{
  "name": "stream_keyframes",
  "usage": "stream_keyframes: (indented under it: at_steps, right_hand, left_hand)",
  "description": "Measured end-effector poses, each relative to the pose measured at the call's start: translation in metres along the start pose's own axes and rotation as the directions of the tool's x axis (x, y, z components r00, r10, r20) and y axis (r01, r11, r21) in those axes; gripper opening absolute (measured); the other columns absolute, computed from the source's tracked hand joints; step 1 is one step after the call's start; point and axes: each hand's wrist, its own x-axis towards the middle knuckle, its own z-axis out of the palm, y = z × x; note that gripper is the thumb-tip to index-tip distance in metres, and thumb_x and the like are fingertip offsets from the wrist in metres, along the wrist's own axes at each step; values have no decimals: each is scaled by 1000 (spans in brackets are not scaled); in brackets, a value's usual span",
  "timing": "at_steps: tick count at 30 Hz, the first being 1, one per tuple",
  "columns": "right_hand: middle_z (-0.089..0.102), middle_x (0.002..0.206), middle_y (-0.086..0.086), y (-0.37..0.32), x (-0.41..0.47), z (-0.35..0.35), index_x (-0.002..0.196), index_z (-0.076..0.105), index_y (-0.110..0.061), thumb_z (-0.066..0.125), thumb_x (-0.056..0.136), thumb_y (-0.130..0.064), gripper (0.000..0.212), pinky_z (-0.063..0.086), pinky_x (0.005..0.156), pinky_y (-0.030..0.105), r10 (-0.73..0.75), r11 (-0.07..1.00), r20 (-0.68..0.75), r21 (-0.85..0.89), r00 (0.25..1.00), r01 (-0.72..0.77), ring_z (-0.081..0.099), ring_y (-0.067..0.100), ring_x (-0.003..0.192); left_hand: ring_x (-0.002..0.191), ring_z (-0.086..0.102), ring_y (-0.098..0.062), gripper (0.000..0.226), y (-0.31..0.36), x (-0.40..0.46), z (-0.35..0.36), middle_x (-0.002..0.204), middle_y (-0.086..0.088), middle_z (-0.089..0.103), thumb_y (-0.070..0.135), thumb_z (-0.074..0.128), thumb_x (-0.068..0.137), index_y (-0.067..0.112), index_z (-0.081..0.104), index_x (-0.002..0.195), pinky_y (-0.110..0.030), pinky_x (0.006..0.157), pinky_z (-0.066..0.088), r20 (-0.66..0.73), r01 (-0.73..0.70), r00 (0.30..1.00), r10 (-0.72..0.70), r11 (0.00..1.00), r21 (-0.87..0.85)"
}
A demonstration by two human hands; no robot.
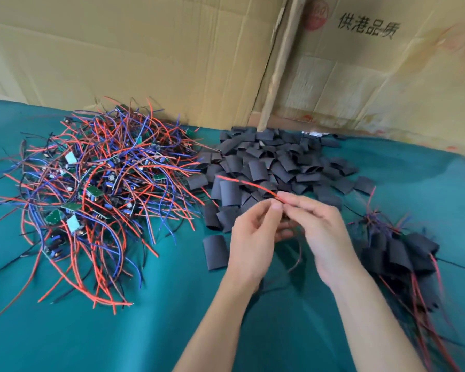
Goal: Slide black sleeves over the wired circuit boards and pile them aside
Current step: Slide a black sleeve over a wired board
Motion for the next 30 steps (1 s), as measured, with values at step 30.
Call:
stream_keyframes:
  at_steps: [30]
  right_hand:
    - [72, 69, -16, 16, -4, -17, 76, 74, -30, 69, 77, -12, 19, 46, 69, 14, -246, 914, -442, -401, 863, 55, 66, -2, 70]
  left_hand:
    - [64, 61, -26, 26, -3, -6, 10, 86, 3, 70, 11, 55, 99, 36, 59, 101, -40, 67, 56, 33, -118, 993, 113, 933, 341]
